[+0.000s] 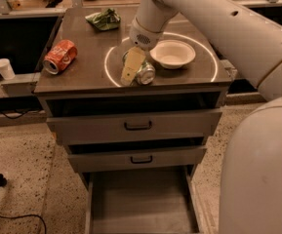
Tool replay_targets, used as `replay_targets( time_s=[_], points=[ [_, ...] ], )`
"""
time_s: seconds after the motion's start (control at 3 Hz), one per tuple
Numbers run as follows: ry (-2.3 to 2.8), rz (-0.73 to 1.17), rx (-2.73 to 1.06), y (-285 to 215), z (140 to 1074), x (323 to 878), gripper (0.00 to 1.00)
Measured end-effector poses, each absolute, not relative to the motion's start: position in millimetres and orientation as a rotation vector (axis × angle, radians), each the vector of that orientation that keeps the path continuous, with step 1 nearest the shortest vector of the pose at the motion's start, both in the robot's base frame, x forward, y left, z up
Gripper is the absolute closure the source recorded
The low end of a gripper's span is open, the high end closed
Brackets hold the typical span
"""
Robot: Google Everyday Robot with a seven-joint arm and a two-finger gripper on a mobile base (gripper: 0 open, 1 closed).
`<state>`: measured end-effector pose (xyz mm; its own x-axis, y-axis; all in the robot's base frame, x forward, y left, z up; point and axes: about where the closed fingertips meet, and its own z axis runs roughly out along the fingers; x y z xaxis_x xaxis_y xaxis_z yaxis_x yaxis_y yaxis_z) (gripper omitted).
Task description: Place green can into bottom drawer
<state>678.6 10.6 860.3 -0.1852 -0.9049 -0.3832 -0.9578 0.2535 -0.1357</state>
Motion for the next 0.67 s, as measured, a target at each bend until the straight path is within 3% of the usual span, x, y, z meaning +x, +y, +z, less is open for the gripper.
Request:
replay_targets(
  time_s=[0.33, 0.67],
  points=[
    [2.17, 0.204, -1.69, 7.9, 852.2, 678.6, 0.16],
    [2.18, 0.234, -1.684, 8.3, 842.3, 677.3, 0.47]
  ],
)
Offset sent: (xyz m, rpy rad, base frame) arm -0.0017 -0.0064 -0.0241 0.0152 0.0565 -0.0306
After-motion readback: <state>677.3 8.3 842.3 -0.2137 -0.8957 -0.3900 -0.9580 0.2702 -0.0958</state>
